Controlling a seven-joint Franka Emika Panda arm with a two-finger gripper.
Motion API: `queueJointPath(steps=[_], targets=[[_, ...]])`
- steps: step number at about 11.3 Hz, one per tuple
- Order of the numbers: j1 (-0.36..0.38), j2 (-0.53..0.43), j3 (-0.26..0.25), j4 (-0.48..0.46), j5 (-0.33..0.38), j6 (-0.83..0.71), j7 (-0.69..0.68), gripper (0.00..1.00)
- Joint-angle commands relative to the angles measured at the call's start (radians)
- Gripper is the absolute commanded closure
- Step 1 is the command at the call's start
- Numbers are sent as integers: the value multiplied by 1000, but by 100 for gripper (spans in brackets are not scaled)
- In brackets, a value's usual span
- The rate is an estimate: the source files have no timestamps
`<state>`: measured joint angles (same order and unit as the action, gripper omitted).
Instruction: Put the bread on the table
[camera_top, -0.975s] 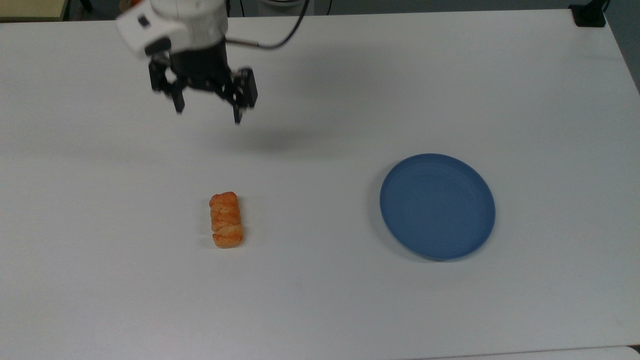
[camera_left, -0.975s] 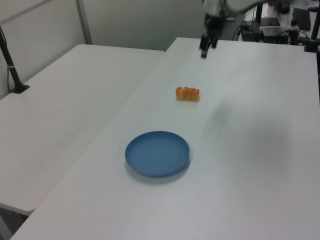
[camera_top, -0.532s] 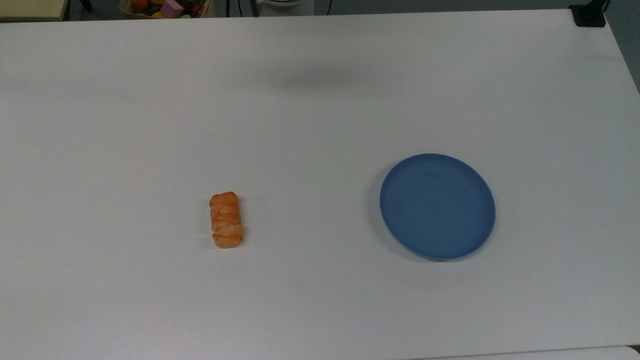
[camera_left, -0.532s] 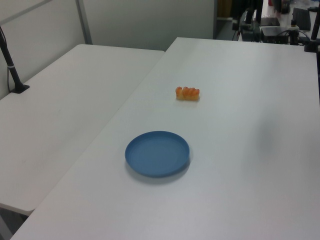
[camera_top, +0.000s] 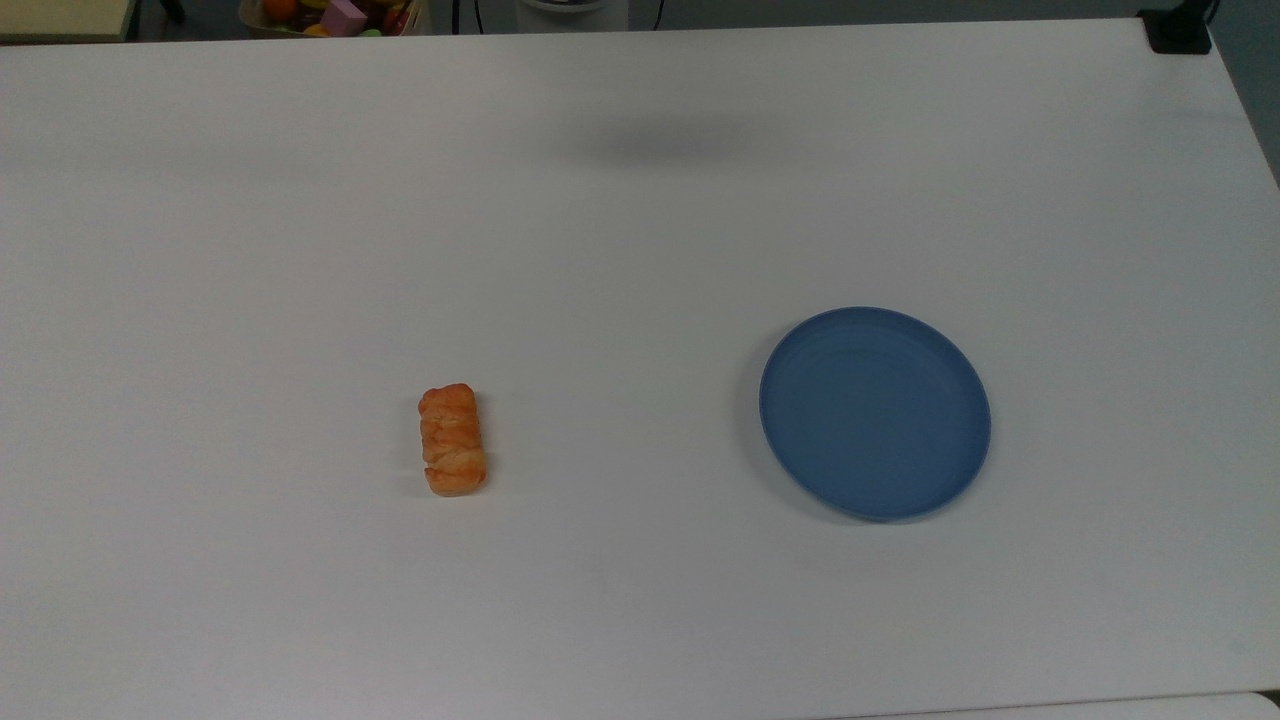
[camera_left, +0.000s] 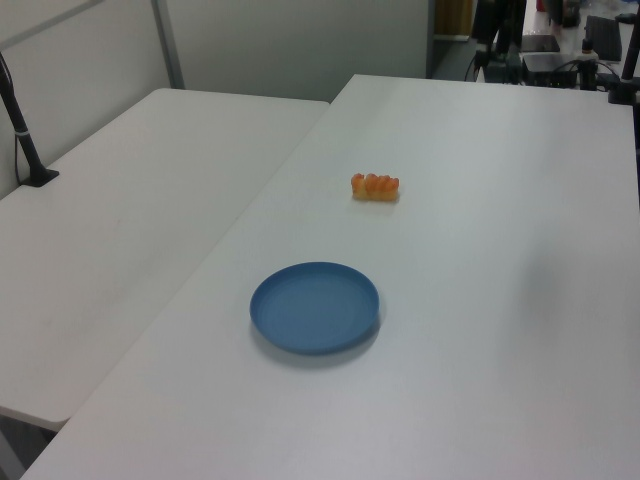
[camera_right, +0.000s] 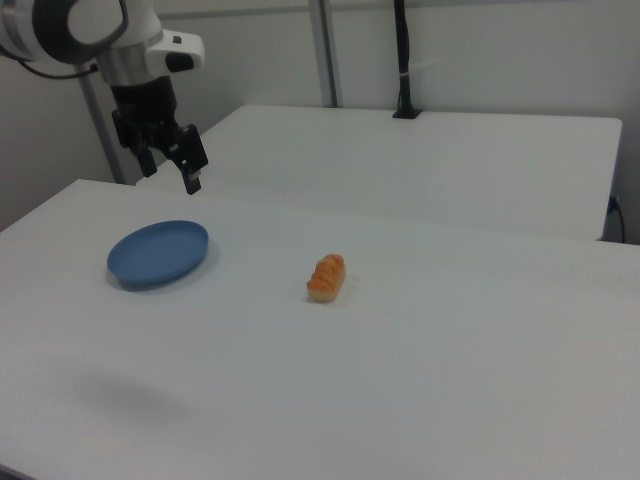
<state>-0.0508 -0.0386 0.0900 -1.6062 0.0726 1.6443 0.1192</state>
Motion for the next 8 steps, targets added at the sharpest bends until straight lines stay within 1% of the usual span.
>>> queueJointPath(steps=[1, 2, 4, 8], targets=[[-21, -9, 16, -43, 18, 52, -188, 0], [-23, -7, 16, -41, 16, 52, -213, 0], [-24, -7, 8, -41, 16, 48, -223, 0], [-20, -4, 11, -43, 9, 49, -228, 0]])
